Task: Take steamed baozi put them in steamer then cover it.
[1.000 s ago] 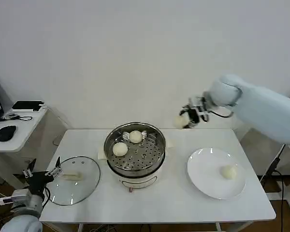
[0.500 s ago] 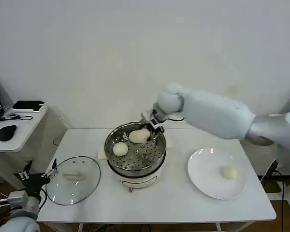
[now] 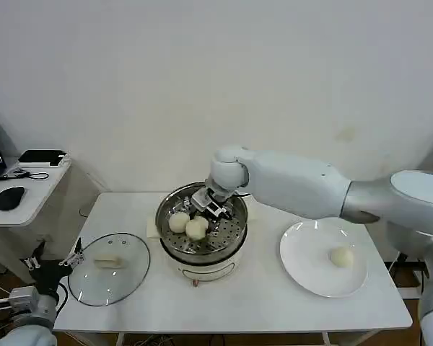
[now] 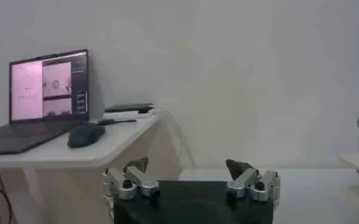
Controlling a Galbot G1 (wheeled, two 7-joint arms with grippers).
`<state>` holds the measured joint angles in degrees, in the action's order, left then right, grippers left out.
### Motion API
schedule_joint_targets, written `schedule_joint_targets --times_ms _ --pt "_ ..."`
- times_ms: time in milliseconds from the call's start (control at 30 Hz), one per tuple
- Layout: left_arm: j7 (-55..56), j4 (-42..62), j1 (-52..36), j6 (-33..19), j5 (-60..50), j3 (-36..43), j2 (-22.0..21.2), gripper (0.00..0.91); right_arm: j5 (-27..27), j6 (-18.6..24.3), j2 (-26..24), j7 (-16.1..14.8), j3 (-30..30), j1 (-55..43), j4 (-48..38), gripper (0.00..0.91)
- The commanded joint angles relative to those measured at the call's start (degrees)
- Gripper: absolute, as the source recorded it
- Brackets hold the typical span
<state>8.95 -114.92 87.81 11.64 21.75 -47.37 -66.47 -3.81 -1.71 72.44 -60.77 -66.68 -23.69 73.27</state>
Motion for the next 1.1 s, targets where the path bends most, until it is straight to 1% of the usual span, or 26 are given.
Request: schedule_joint_targets --times_ms 33,367,400,433,500,633,767,833,933,1067,1100 --pt "0.00 0.04 -0.09 -0.05 0.02 0.00 -0.20 0.907 1.12 3.05 1.73 -0.92 -1.67 0.68 0.55 0.645" --pt "-0.01 0.02 -0.19 -0.09 -0.01 0.07 -0.33 0.907 0.97 3.96 0.28 -1.72 -2.40 0.17 1.76 0.655" --pt "0.01 -0.01 -0.22 -0.06 0.02 0.10 -0.36 0.907 0.90 4.04 0.12 -1.61 -2.41 0.18 1.89 0.856" --pt "0.00 -0.02 -0.28 -0.06 0.00 0.11 -0.36 0.907 0.81 4.31 0.00 -1.32 -2.41 0.20 1.92 0.907" --pt "0.02 0.00 -0.34 -0.04 -0.01 0.16 -0.35 0.907 0.71 4.57 -0.17 -0.39 -2.34 0.25 1.89 0.907" --pt "-0.02 0.04 -0.37 -0.03 -0.04 0.27 -0.34 0.907 0.11 4.70 -0.81 0.02 -1.94 -0.15 1.89 0.907" --pt "-0.01 0.18 -0.51 -0.01 -0.05 0.33 -0.25 0.907 -0.82 4.25 -2.33 0.57 -0.94 -0.82 2.48 0.907" --pt "-0.01 0.26 -0.64 0.00 -0.04 0.35 -0.14 0.907 -2.10 3.43 -3.65 1.19 -0.22 -1.42 2.91 0.907" --pt "-0.01 0.50 -1.03 0.05 0.06 0.35 0.37 0.907 -5.00 1.29 -7.06 2.48 2.64 -2.27 3.41 0.907" --pt "-0.12 0.60 -1.40 0.11 0.07 0.60 0.69 0.907 -7.57 -0.74 -12.69 2.65 6.25 -3.33 1.92 0.907" --pt "-0.15 0.54 -1.38 0.09 0.03 0.78 0.78 0.907 -8.05 -1.03 -15.37 2.67 6.65 -3.86 1.70 0.907"
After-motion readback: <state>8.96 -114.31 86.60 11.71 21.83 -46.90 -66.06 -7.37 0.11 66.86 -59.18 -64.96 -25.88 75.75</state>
